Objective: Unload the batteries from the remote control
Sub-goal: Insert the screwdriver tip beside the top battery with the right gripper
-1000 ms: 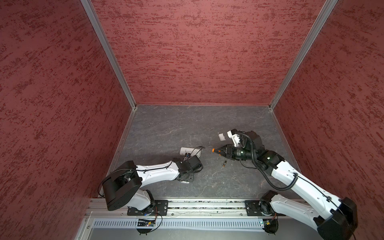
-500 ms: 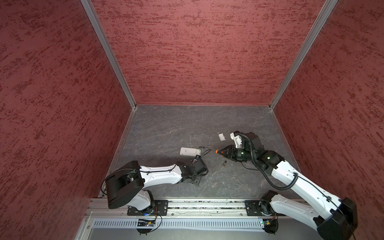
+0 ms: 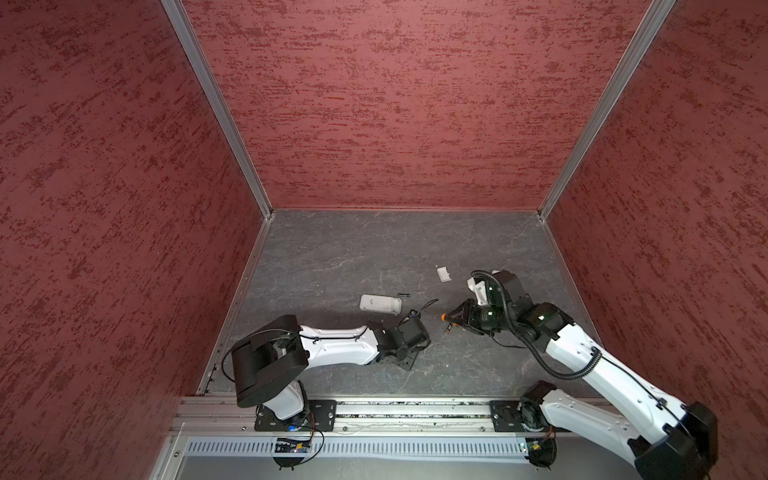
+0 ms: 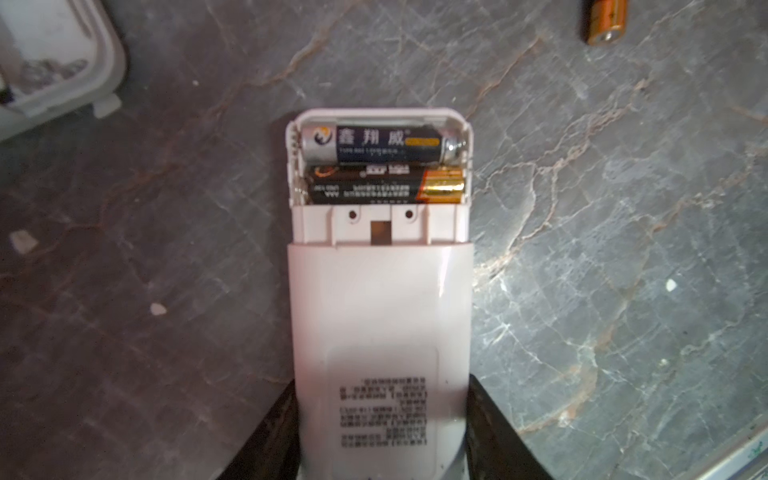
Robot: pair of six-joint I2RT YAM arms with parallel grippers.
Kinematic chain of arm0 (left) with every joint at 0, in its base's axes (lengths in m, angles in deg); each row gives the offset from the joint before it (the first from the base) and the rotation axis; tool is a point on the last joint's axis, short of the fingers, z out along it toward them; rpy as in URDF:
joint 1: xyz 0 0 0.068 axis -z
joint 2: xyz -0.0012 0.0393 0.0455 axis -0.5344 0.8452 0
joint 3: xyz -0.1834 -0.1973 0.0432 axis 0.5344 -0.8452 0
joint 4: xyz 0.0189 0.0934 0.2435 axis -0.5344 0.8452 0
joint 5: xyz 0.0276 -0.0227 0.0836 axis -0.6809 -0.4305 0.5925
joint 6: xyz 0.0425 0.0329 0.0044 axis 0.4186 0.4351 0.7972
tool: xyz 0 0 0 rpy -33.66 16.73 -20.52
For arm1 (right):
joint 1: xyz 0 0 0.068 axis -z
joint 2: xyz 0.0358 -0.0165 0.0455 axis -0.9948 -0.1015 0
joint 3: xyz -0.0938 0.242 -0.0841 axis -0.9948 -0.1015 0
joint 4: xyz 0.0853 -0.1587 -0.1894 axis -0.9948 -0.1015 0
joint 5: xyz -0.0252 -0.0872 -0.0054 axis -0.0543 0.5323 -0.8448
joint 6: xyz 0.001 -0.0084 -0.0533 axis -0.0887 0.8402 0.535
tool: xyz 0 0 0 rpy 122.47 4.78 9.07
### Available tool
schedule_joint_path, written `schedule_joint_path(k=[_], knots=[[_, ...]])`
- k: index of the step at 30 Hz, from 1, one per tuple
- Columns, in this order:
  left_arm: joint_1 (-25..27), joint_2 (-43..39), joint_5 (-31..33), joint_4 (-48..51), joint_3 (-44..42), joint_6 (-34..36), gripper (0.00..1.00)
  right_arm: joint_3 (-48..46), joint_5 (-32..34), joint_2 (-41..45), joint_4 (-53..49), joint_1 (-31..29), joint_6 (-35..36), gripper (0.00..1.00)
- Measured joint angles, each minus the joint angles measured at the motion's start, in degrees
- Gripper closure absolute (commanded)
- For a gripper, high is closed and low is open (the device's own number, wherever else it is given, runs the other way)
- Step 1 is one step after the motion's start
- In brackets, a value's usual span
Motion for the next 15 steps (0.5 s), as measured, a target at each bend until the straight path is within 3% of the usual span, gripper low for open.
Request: schedule_joint_path(k=[6,15], knots=[[0.0,1.2,0.0,0.2,1.4,0.4,0.37,-0.3,0.3,0.9,-4.2,0.0,-1.9,1.00],[0.1,3.1,0.1,2.1,3.7,0.8,0.37,-0.8,0.7,-0.2,-6.0,0.0,-4.0,1.00]])
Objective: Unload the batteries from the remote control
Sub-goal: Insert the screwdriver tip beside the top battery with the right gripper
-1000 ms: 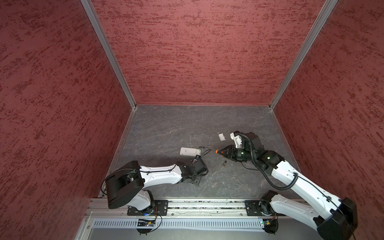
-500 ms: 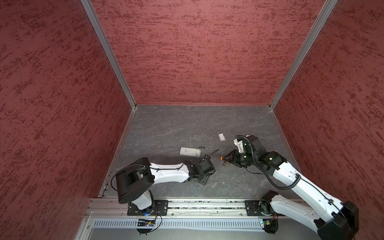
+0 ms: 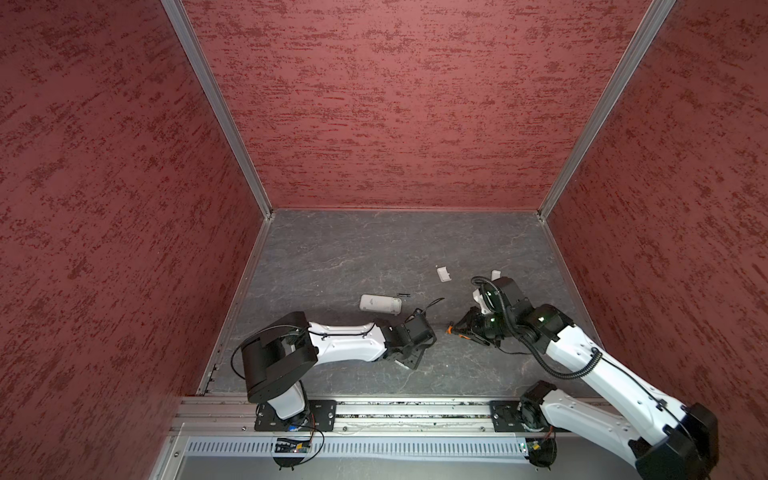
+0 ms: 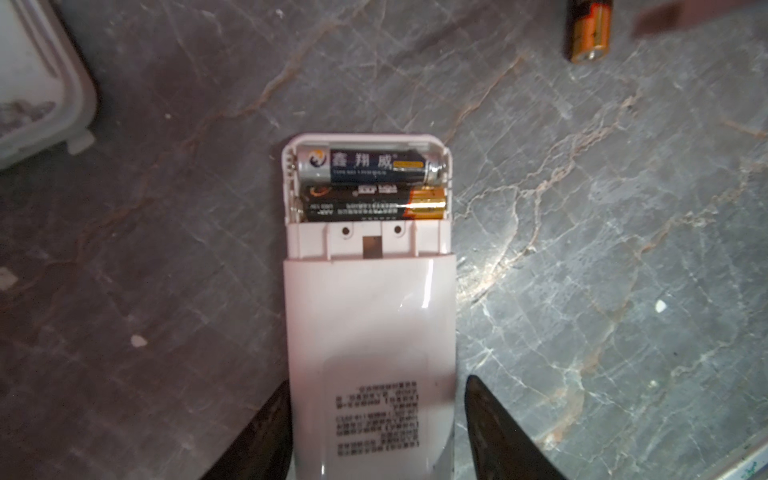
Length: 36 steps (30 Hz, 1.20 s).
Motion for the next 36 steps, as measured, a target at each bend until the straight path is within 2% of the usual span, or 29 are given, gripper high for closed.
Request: schedule_joint_path(k=[10,36], knots=[[0.0,0.1,0.7,0.2,-0.1,0.4,0.45,-4.4,-0.1,-1.0,2.1,-1.4,-4.0,1.00],[0.0,0.1,0.8,0.0,-0.2,0.4,0.47,-7.1,-0.7,-4.5,11.3,-3.0,-6.9,1.00]])
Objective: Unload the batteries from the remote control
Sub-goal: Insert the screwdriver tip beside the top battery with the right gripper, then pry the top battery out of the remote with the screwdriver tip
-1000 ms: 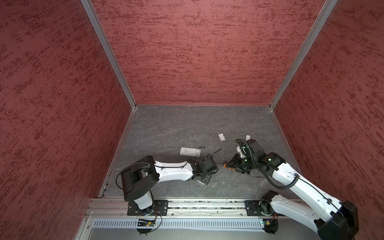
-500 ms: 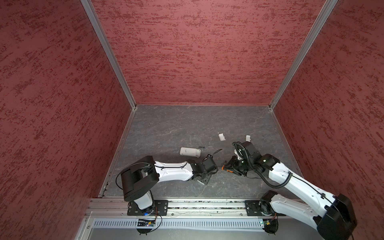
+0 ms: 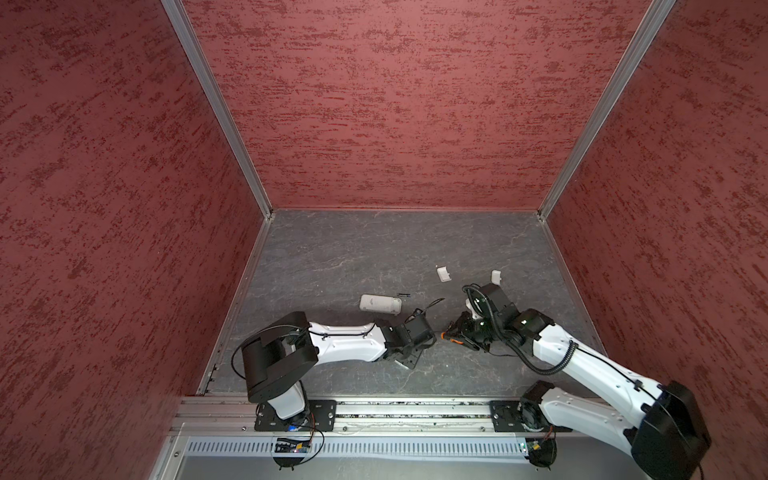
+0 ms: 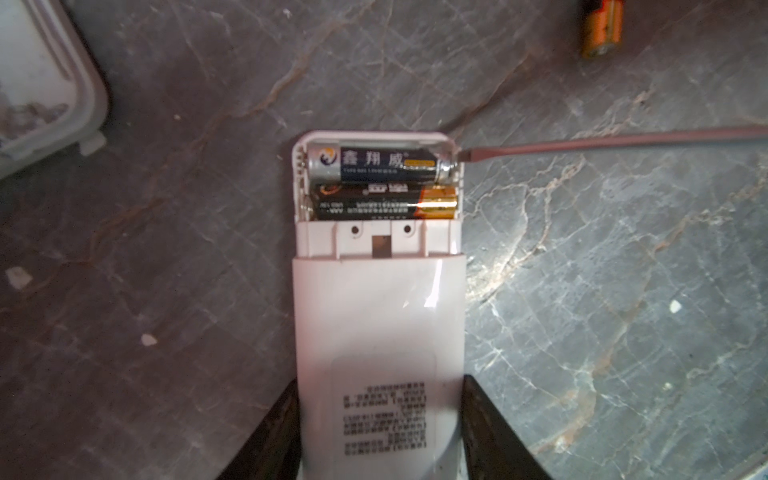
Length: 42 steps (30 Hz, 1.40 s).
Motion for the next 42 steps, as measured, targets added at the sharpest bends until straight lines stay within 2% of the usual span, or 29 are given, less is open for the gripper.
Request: schedule_joint_path(k=[30,42], knots=[[0.0,0.0,0.0,0.0,0.0,0.0,0.49,-1.2,-0.5,-0.7,1.7,-0.1,-0.2,1.00],[0.1,0.1,0.0,0.2,0.2,0.3,0.52,-1.2,-2.9,-1.7,2.1,-0.2,-0.2,1.00]])
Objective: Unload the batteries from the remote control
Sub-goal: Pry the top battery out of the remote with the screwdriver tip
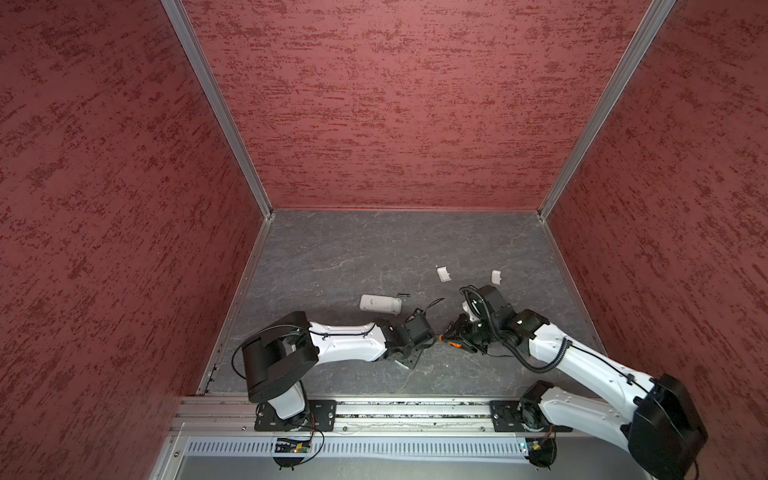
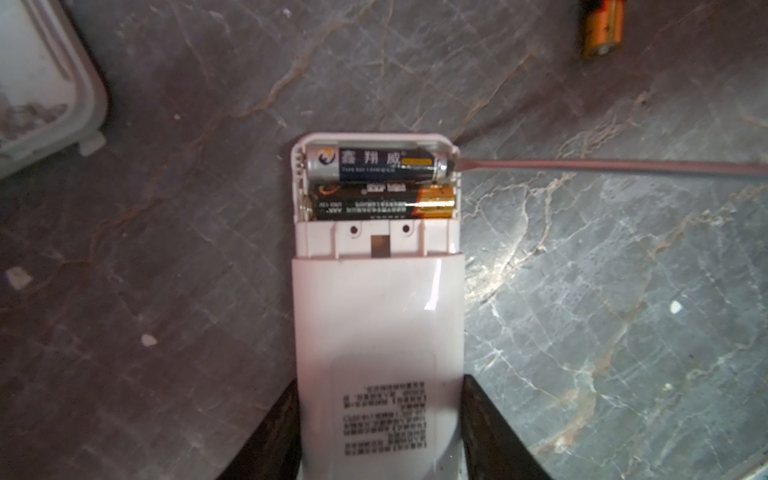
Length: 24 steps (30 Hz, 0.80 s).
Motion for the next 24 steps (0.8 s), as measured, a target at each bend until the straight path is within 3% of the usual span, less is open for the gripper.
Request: schedule_joint_path(k=[24], knots=[[0.0,0.0,-0.1,-0.3,-0.2,1.2,0.55,-0.3,-4.5,-0.6,3.9,0.0,-1.7,1.00]])
